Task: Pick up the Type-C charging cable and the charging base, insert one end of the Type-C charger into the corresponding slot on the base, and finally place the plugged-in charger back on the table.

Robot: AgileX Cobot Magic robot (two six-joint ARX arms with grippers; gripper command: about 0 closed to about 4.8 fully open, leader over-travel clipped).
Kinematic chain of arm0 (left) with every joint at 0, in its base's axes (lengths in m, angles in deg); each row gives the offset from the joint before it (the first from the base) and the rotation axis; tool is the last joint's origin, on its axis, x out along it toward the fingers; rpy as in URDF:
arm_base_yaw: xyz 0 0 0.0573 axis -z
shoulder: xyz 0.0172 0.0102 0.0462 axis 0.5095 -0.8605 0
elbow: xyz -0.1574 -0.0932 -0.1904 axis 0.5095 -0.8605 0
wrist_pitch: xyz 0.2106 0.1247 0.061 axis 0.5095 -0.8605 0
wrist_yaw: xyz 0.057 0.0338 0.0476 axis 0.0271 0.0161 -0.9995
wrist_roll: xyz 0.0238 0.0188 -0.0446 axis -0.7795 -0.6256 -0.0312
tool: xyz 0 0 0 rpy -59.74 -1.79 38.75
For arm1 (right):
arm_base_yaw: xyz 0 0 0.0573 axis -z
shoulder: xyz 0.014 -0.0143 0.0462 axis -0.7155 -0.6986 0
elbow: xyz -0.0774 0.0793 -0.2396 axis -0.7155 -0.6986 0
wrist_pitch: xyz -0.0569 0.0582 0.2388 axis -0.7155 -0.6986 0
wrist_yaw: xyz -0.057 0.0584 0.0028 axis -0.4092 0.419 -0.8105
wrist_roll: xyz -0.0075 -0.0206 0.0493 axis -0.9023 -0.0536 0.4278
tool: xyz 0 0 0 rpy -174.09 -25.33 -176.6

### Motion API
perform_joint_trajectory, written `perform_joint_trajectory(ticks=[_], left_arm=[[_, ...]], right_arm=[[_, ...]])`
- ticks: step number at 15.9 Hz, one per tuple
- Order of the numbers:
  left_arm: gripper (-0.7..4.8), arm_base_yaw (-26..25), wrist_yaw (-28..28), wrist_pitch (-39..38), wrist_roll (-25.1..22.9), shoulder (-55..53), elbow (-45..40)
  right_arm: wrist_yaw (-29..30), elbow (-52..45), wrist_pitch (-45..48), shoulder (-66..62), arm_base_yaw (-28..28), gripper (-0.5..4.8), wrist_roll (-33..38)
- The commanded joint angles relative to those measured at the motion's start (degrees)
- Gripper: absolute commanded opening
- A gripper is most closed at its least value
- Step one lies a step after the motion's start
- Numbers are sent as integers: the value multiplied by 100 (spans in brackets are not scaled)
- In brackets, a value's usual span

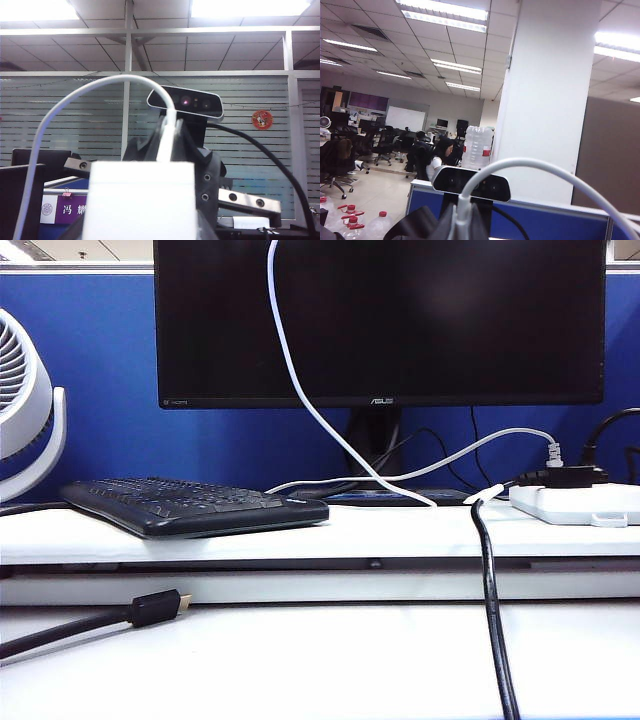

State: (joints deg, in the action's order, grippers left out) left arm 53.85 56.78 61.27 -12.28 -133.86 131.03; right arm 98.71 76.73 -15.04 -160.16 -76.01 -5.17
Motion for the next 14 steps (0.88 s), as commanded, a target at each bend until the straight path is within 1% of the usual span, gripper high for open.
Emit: perform_joint_trajectory(ticks=[1, 3, 4, 5, 7, 9, 12, 13, 14], left_arm=[[20, 15, -752, 402, 46, 107, 136], [20, 15, -752, 409, 44, 107, 136], [20, 15, -754, 413, 44, 107, 136], [20, 15, -756, 413, 44, 107, 136], [20, 15, -756, 415, 42, 107, 136], [20, 15, -841, 507, 42, 107, 136], [20, 15, -927, 568, 42, 107, 133], [20, 15, -927, 570, 42, 107, 133], [20, 15, -949, 568, 42, 107, 133]], right_arm=[[883, -136, -1064, -142, -66, -1, -2], [905, -136, -1110, -140, -66, -1, -9], [994, -136, -1108, -140, -66, -1, -72], [1097, -136, -1110, -140, -66, -1, -286], [1104, -136, -1113, -140, -66, -1, -328], [868, -136, -1021, -140, -66, -1, -323], [791, -136, -866, -140, -96, -1, -282], [743, -136, -697, -140, -118, -1, -271], [741, -136, -476, -140, -118, -1, -107]])
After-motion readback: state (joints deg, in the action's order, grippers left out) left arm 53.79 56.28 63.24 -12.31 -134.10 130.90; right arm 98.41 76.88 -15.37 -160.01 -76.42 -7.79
